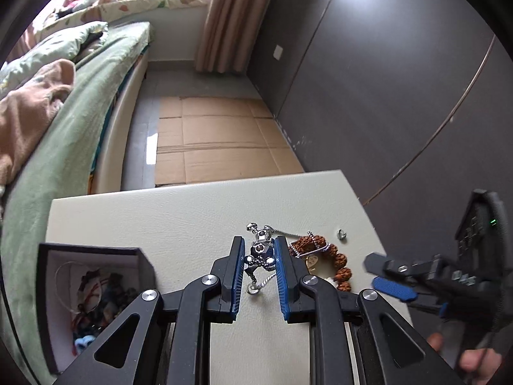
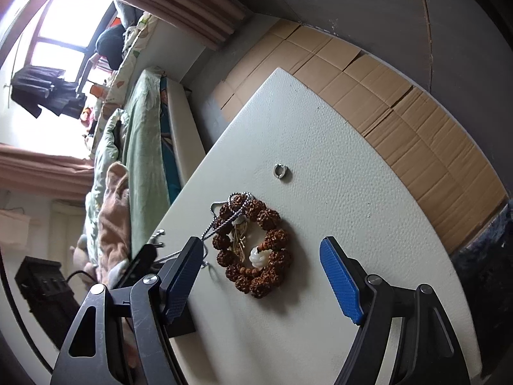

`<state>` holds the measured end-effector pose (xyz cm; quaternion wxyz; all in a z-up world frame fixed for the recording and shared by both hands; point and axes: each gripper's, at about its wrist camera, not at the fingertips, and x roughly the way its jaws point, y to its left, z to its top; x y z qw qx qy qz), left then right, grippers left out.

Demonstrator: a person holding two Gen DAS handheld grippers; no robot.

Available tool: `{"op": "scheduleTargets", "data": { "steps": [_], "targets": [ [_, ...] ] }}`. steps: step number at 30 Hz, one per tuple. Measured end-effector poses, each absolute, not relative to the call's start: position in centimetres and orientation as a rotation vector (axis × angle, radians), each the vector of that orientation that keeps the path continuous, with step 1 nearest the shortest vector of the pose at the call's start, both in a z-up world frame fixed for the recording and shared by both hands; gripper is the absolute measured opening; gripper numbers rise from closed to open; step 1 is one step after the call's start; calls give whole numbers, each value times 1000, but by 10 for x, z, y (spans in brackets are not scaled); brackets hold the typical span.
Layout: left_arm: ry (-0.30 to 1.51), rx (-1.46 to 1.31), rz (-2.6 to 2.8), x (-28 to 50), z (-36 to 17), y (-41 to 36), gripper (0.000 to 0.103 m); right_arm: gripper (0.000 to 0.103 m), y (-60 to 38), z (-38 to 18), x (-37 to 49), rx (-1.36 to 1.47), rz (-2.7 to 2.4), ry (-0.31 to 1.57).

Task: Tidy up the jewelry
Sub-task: 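Lift the silver chain off the table with the left tool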

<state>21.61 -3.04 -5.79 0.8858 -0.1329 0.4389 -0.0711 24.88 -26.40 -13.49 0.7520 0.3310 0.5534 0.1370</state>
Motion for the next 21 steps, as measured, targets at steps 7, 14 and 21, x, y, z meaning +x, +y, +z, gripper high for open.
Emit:
{"op": "scheduleTargets", "data": {
  "steps": [7, 14, 21],
  "targets": [
    [801, -331, -164, 190, -18, -19, 19, 66, -251, -139, 248, 618, 275, 1219],
    [702, -371, -184, 165, 17, -7, 19, 62, -230, -138, 250, 465, 233, 1211],
    [618, -397, -174, 145, 46, 5, 19, 62, -202, -134, 245, 269, 223, 1194]
  ]
}}
